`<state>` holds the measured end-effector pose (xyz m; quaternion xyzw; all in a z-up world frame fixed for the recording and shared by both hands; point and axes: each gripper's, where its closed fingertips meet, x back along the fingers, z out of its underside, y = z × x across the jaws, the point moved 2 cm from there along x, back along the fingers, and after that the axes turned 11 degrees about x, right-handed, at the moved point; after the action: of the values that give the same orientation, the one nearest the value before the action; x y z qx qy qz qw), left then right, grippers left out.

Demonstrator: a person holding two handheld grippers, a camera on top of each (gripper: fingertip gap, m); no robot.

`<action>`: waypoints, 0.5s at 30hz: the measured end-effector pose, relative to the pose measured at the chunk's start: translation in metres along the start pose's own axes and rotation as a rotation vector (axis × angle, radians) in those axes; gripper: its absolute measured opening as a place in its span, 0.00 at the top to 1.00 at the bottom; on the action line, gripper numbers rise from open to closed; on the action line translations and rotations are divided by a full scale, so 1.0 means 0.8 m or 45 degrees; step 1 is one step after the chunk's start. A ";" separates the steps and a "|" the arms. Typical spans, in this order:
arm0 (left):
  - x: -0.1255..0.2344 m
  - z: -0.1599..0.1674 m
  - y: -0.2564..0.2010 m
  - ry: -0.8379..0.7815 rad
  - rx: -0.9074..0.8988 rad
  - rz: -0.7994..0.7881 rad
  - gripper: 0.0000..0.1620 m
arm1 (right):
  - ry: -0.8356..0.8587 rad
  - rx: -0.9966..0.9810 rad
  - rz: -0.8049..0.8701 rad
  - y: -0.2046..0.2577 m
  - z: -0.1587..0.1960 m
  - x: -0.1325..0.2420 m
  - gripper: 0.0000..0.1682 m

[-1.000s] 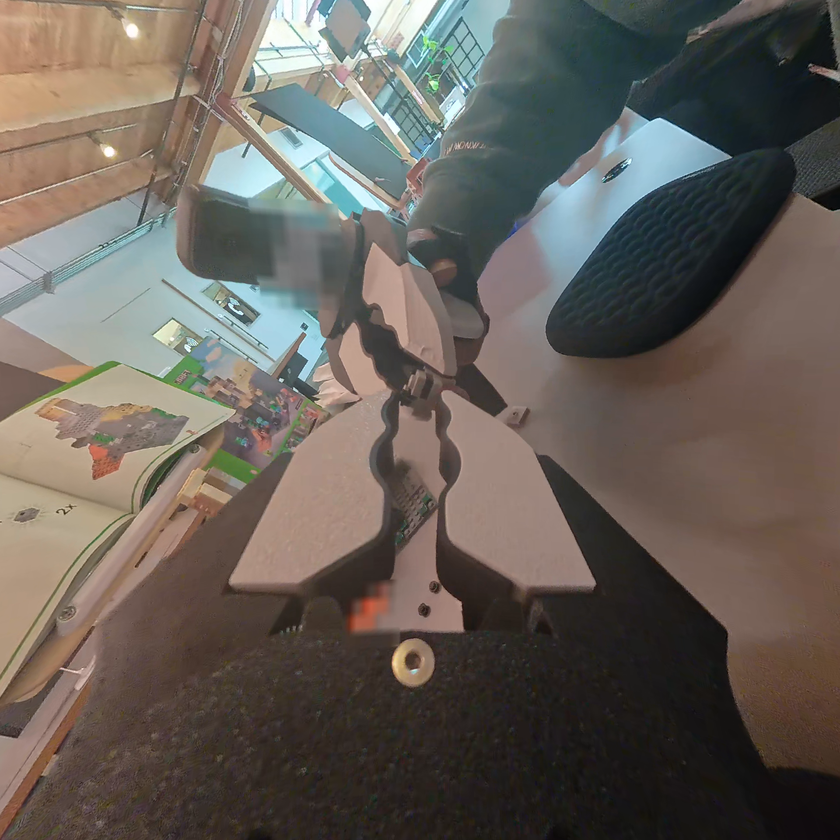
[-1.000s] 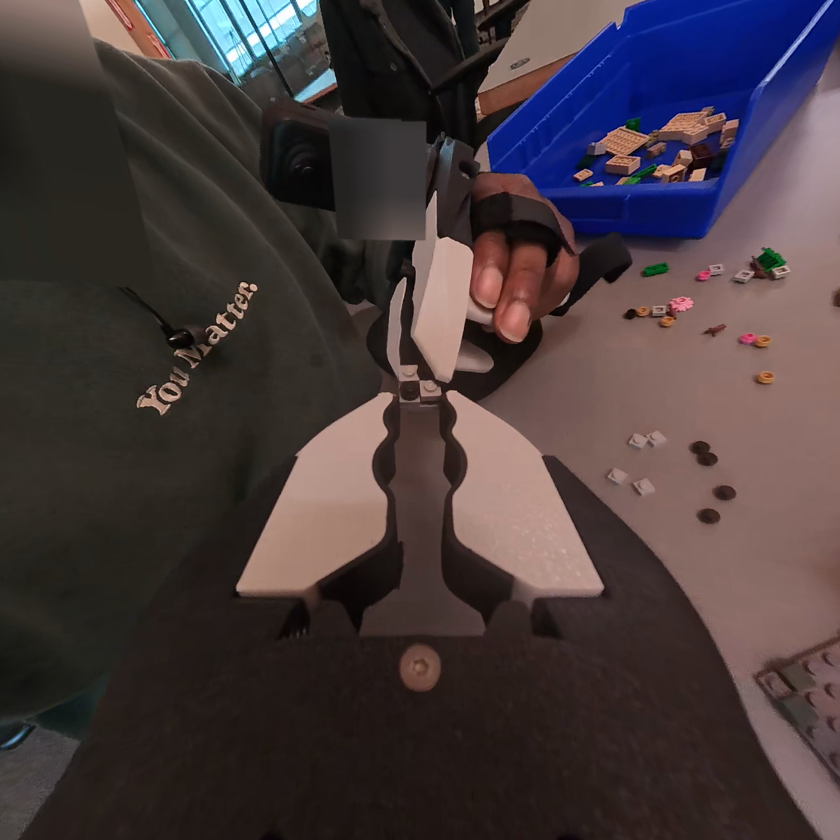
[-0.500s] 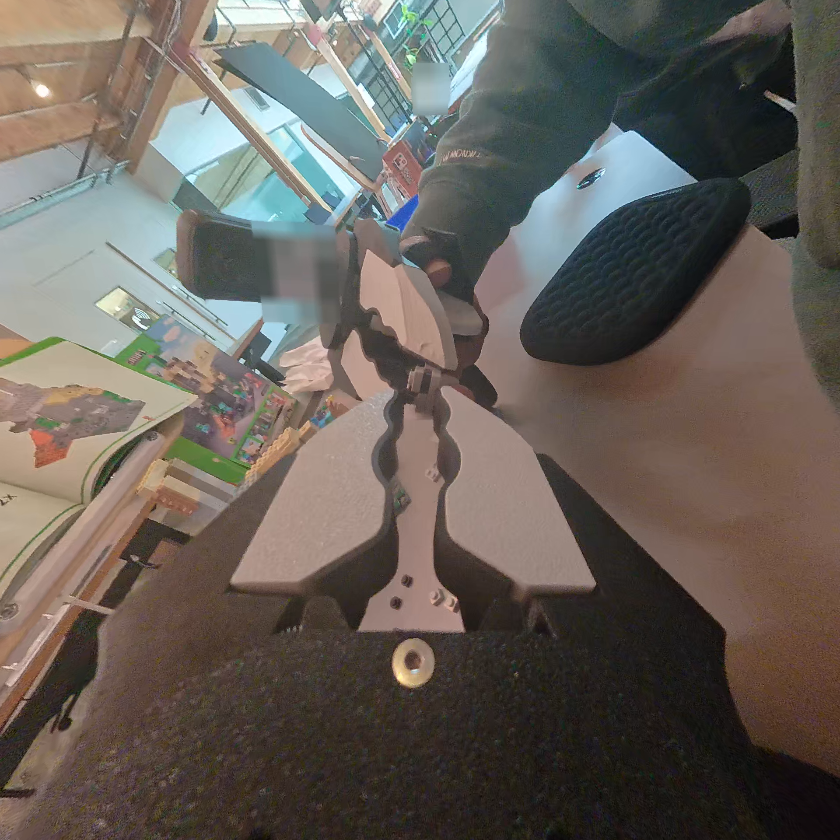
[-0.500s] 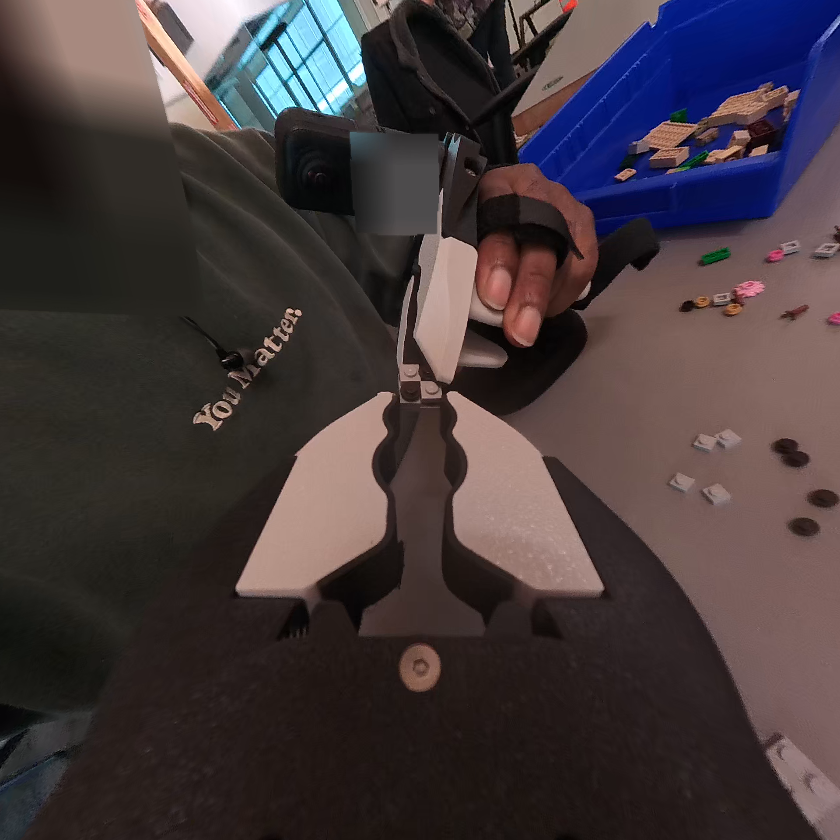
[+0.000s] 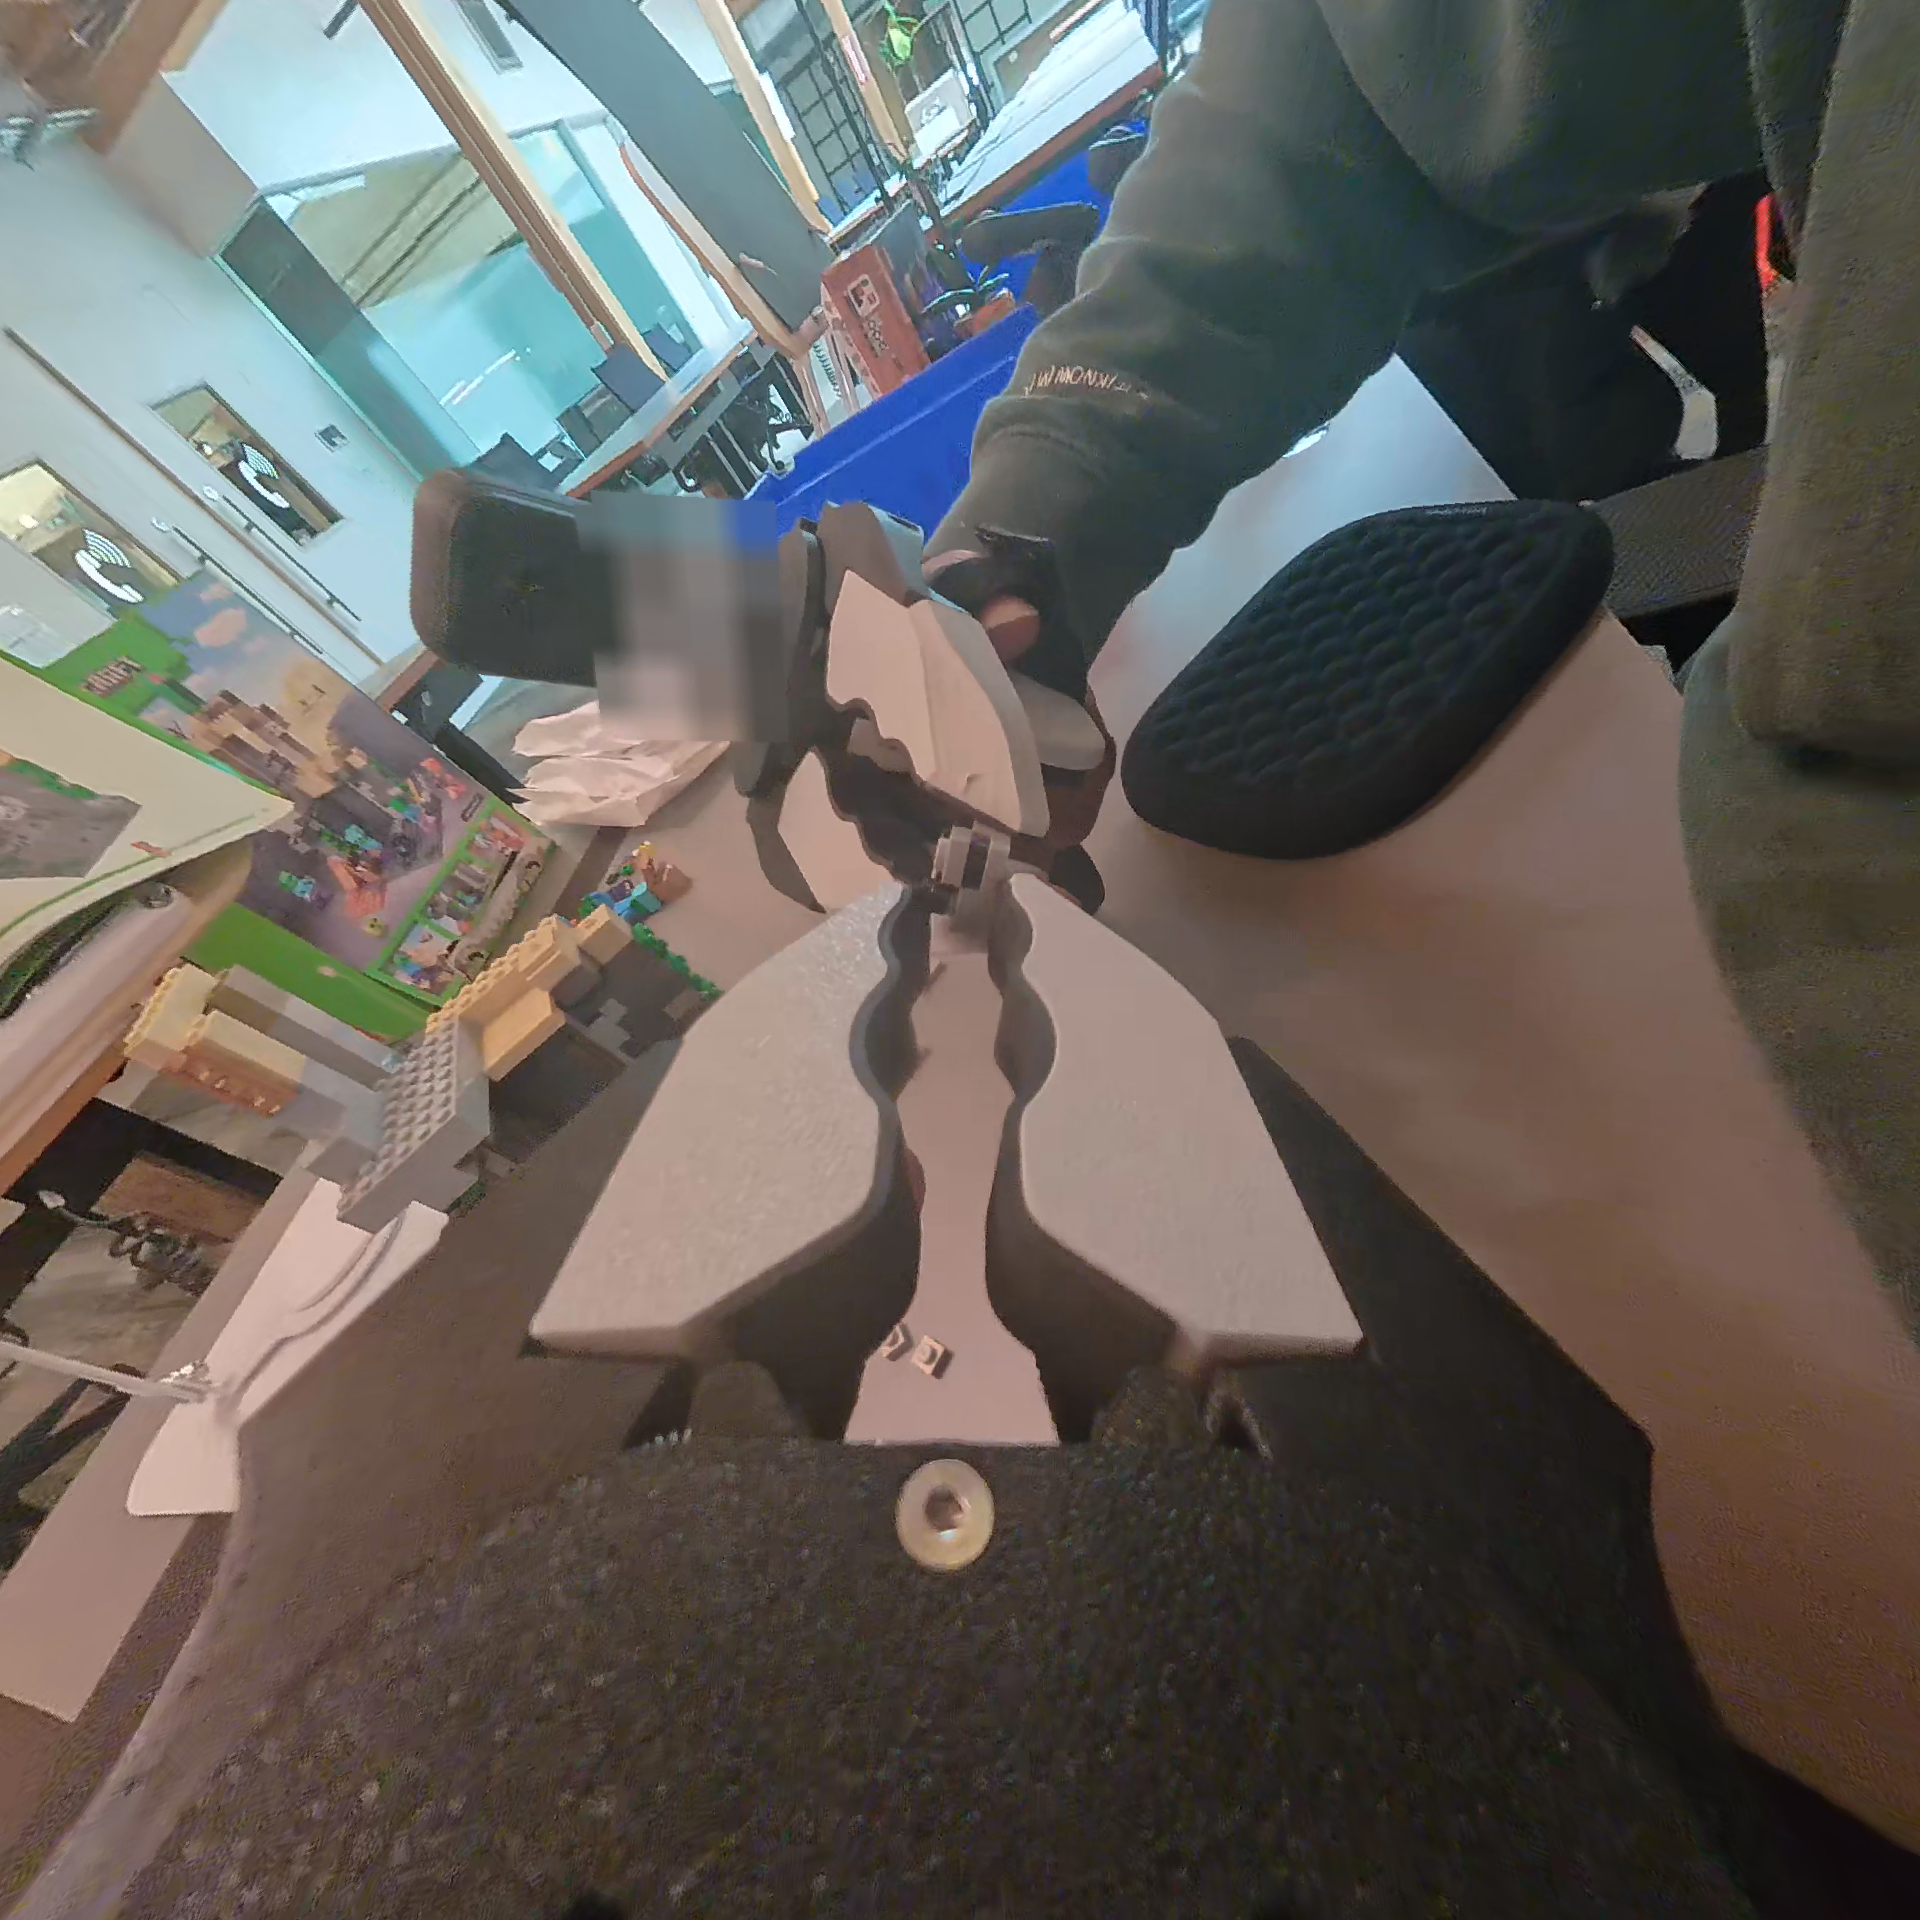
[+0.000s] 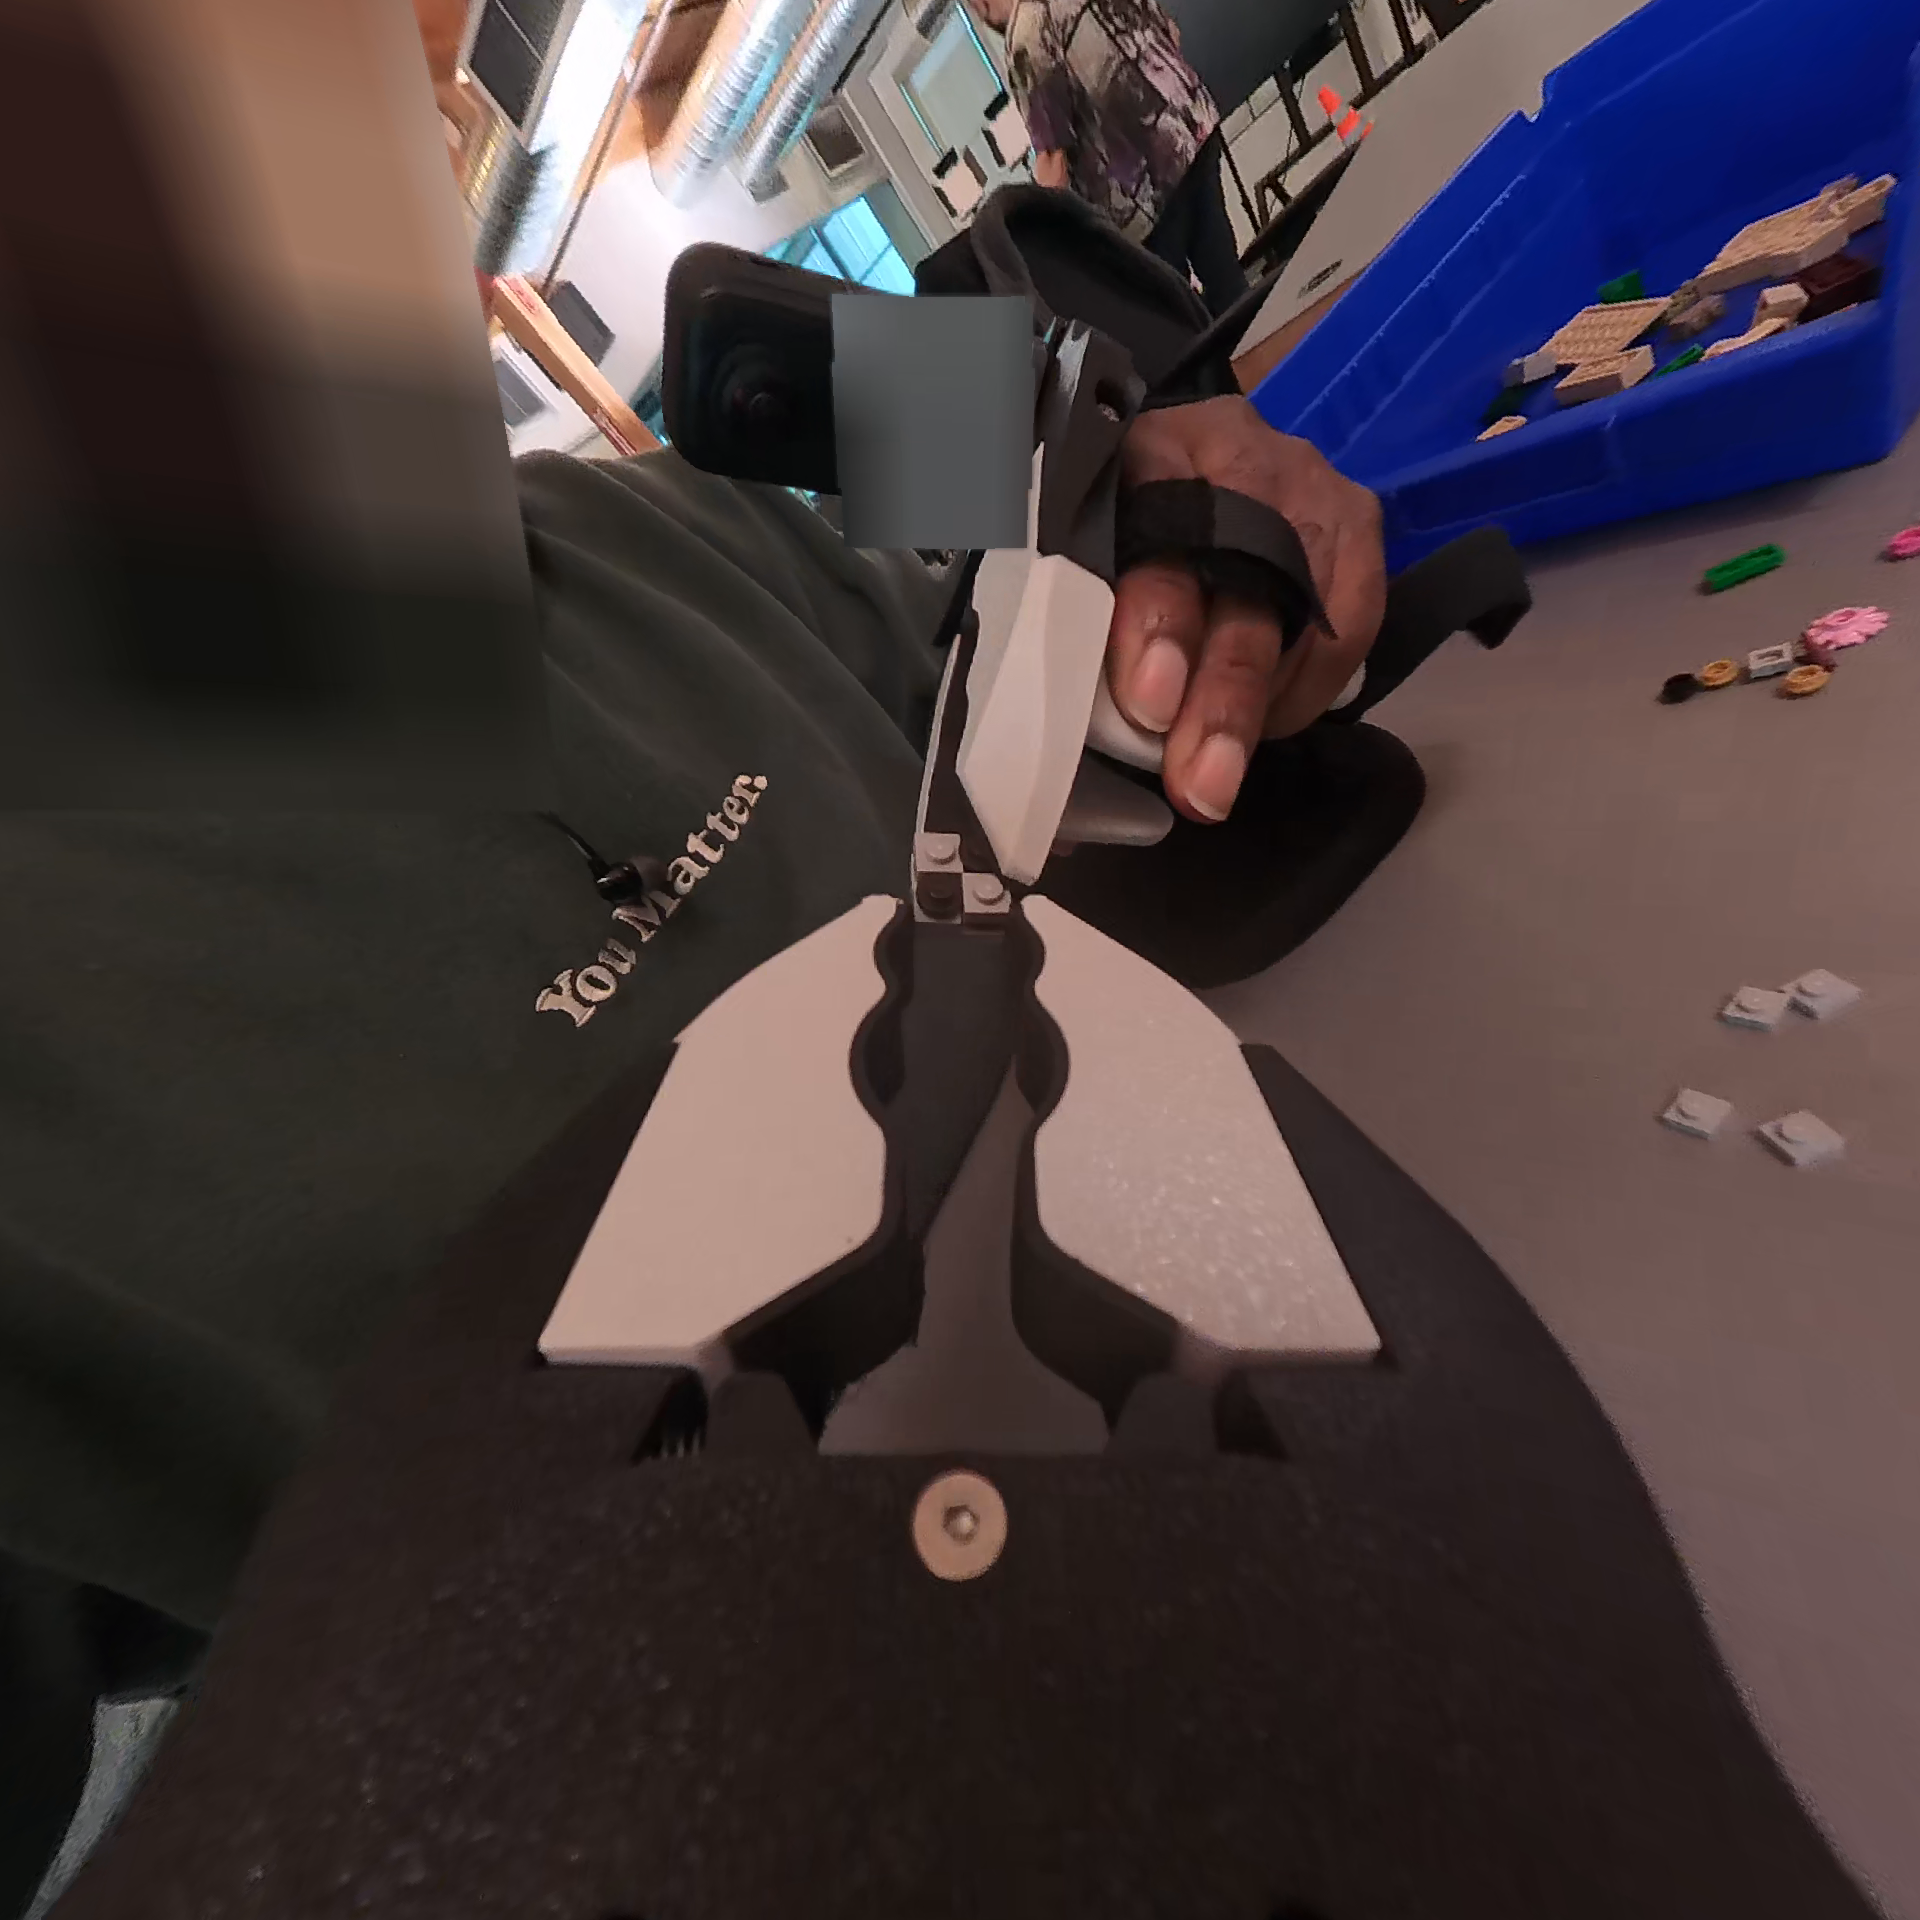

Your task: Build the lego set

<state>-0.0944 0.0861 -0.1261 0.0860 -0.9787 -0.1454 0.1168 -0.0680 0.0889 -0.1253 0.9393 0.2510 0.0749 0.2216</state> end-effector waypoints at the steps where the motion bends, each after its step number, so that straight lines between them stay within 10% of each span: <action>1: -0.001 0.001 0.001 0.005 0.007 -0.005 0.92 | -0.005 -0.005 0.000 0.000 0.000 0.001 0.90; 15: -0.003 -0.004 0.001 -0.066 -0.053 -0.063 0.92 | -0.063 -0.023 -0.024 0.001 -0.001 0.005 0.90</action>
<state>-0.0910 0.0867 -0.1230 0.1038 -0.9757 -0.1708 0.0894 -0.0648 0.0906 -0.1239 0.9364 0.2538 0.0518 0.2367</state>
